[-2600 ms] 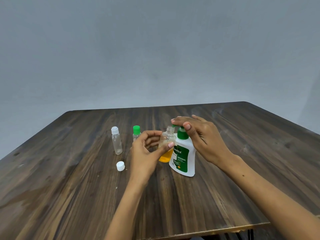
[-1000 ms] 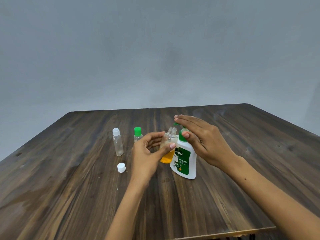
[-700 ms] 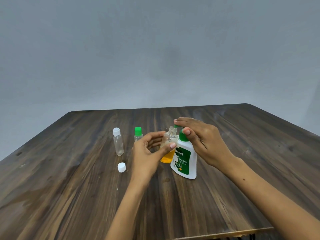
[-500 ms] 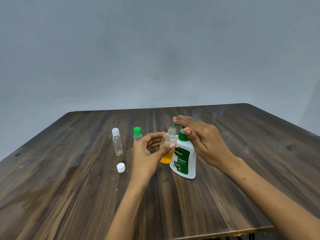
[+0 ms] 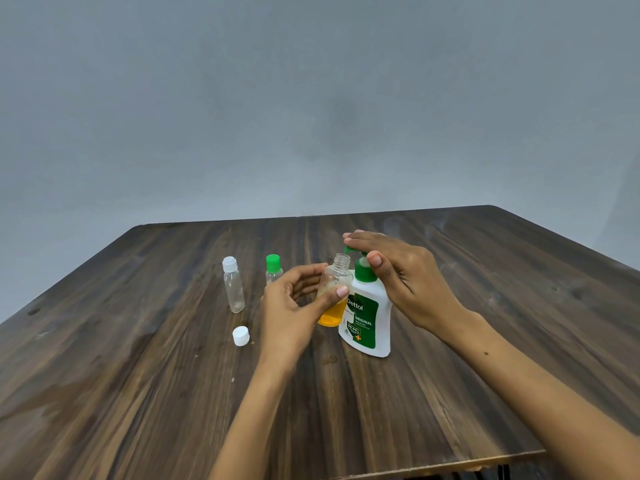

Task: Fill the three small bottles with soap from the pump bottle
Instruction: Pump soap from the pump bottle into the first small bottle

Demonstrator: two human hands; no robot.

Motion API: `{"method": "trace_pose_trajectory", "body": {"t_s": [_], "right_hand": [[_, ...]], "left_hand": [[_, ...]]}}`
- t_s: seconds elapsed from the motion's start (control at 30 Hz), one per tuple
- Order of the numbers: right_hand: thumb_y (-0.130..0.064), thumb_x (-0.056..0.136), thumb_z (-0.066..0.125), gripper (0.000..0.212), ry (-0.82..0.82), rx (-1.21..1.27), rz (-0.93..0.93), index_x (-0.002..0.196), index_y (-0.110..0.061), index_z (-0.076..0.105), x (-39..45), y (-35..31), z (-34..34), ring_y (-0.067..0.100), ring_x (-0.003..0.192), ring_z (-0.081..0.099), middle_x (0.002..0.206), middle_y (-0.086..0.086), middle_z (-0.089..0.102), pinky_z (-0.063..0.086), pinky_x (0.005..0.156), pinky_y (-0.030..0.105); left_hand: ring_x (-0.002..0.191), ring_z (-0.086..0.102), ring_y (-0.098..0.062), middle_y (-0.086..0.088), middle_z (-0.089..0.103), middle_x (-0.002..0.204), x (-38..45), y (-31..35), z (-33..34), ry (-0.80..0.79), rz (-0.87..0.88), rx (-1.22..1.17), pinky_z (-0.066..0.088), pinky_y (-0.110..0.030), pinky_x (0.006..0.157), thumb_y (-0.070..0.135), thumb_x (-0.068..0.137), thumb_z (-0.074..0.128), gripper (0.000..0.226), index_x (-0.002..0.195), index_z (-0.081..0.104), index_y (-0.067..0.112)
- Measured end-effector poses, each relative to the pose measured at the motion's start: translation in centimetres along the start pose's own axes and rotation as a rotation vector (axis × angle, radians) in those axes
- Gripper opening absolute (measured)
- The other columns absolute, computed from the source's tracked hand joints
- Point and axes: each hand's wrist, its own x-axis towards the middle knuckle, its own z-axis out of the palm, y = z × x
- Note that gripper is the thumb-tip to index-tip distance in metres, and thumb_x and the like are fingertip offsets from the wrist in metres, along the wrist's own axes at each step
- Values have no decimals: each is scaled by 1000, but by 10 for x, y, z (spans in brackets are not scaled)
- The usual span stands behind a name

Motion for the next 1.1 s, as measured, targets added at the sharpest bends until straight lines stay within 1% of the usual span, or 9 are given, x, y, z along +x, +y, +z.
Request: {"method": "trace_pose_trajectory", "body": {"t_s": [0.17,0.37,0.6,0.7,0.8,1.0,1.1], "right_hand": [[-56,100,24,65,20,0,18,114,-12,70,-3,-3,4,13,119,59,120,0,69,52,94,42],[-55,101,25,61,-1,-17,1,122,-14,66,-1,-1,0,11,126,54,127,-1,65,49,99,40],[-56,101,24,64,37,-27,15,116,-15,69,-5,-2,6,9,121,57,121,-2,68,51,96,38],[-55,101,24,62,28,-22,10,121,-16,67,-3,0,4,9,124,55,125,-2,66,48,99,42],[-54,101,23,62,27,-31,-13,122,-15,66,-1,0,3,10,126,53,127,-2,65,44,103,45],[-56,101,23,64,60,-26,6,114,-15,70,-2,-1,7,10,119,58,118,-3,69,48,98,44],[-56,101,22,64,44,-36,8,117,-16,69,-1,0,5,9,120,58,121,-4,68,46,101,44]], "left_hand": [[94,70,-6,5,74,98,0,-2,-1,2,-7,1,57,-21,84,33,58,80,43,99,69,24],[94,70,-5,6,74,99,0,-1,0,1,-4,8,56,-18,82,33,59,80,43,99,69,25],[92,70,-2,9,74,97,0,-3,0,-2,-4,6,55,-15,79,34,58,80,41,96,68,28],[94,70,-4,7,74,99,0,-4,0,-5,-9,11,56,-18,82,34,58,80,41,97,68,28],[93,70,-3,7,74,98,0,-4,-1,-1,-5,7,56,-17,81,33,59,80,41,97,69,27],[92,70,-3,6,74,97,0,-3,-1,1,-1,2,55,-16,81,32,58,80,39,96,69,28],[91,69,-1,8,73,97,0,-2,0,-1,-1,-5,55,-14,79,32,59,80,39,95,68,28]]}}
